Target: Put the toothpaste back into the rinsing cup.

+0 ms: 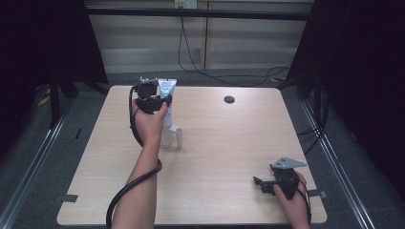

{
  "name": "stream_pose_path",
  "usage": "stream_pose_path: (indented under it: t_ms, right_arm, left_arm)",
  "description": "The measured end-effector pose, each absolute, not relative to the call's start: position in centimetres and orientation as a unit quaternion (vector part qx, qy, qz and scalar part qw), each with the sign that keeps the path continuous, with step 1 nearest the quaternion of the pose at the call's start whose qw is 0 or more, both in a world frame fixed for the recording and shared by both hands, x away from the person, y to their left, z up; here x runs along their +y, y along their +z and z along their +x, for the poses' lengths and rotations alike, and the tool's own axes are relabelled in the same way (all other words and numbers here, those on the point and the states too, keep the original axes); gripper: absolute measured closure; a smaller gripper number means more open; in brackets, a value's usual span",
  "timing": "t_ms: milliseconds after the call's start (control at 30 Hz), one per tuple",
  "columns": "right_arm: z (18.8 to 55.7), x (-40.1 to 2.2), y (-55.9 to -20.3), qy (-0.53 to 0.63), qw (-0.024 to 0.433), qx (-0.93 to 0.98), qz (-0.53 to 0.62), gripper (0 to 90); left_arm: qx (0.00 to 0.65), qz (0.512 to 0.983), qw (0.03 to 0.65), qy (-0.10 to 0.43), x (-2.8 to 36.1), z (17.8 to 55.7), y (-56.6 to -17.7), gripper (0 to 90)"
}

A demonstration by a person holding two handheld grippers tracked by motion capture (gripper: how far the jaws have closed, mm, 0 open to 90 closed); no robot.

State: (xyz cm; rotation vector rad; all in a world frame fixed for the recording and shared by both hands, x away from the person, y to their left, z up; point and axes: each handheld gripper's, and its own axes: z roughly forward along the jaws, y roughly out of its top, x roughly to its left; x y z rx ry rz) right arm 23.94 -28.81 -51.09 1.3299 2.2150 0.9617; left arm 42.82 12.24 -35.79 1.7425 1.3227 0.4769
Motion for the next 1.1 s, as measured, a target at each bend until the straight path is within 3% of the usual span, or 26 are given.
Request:
stream_pose_path:
  t_ms: [1100]
  right_arm:
    - [23.9,-28.8,-51.1,0.342,0.190,0.788,0.474,13.4]
  left_arm:
    - [0.542,0.696,0.422,0.208,12.7,43.1,-38.6,66.3]
